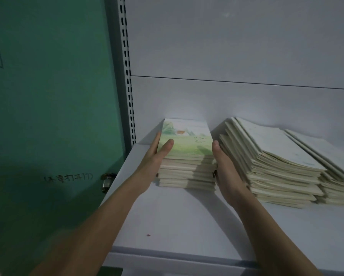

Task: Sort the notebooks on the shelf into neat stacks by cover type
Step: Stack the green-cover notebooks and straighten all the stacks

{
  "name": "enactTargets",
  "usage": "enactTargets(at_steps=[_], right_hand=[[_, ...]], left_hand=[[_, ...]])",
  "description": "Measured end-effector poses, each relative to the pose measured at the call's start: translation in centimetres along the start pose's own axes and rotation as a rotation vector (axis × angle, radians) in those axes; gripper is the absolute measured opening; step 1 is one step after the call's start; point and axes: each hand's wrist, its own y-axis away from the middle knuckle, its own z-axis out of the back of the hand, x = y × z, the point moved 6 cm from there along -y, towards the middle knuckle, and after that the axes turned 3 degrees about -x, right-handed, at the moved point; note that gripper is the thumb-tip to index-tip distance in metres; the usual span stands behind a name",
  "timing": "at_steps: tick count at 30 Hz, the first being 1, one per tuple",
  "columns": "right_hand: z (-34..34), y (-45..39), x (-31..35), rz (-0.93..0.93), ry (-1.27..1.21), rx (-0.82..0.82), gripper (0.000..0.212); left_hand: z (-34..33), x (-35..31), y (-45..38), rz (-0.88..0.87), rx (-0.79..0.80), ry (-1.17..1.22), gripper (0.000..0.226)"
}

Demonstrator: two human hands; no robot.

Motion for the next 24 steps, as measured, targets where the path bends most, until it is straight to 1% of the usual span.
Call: enactTargets(at_steps=[3, 5, 7, 10, 14, 16, 18, 21, 24], right_hand=[[0.7, 0.8, 0.8, 0.032, 0.088, 0.086, 0.046], [0.8, 1.5, 0.9, 0.078, 0.17, 0.113, 0.046], [0.9, 1.9, 0.6, 0.127, 0.247, 0.098, 0.05], [1.3, 1.8, 0.6, 0.183, 0.314, 0.039, 0.048], [1.3, 1.5, 0.6, 0.209, 0.363, 0.025, 0.043], [1.1, 1.5, 0.4, 0.205, 0.372, 0.026, 0.043], [1.0, 2.0, 0.1, 0.198, 0.323, 0.008, 0.042], [1.2, 2.6, 0.0, 0.214, 0.289, -0.059, 0.038], [2.1, 2.2, -0.8, 0.166, 0.361, -0.166, 0.038]], left_hand=[[0.5, -0.5, 0.3, -0.082, 0.141, -0.098, 0.08], [1.2, -0.5, 0.5, -0.121, 0.195, -0.141, 0.082], [1.8, -0.1, 0.5, -0.137, 0.191, -0.161, 0.086], [2.1, 0.1, 0.1, -0.14, 0.191, -0.168, 0.09], [2.3, 0.3, -0.7, -0.124, 0.198, -0.224, 0.099], [2.6, 0.9, -0.5, -0.124, 0.155, -0.216, 0.101], [2.9, 1.5, -0.2, -0.139, 0.134, -0.206, 0.1], [2.7, 1.8, 0.0, -0.162, 0.171, -0.242, 0.099], [1.9, 1.7, 0.1, -0.144, 0.19, -0.229, 0.086]])
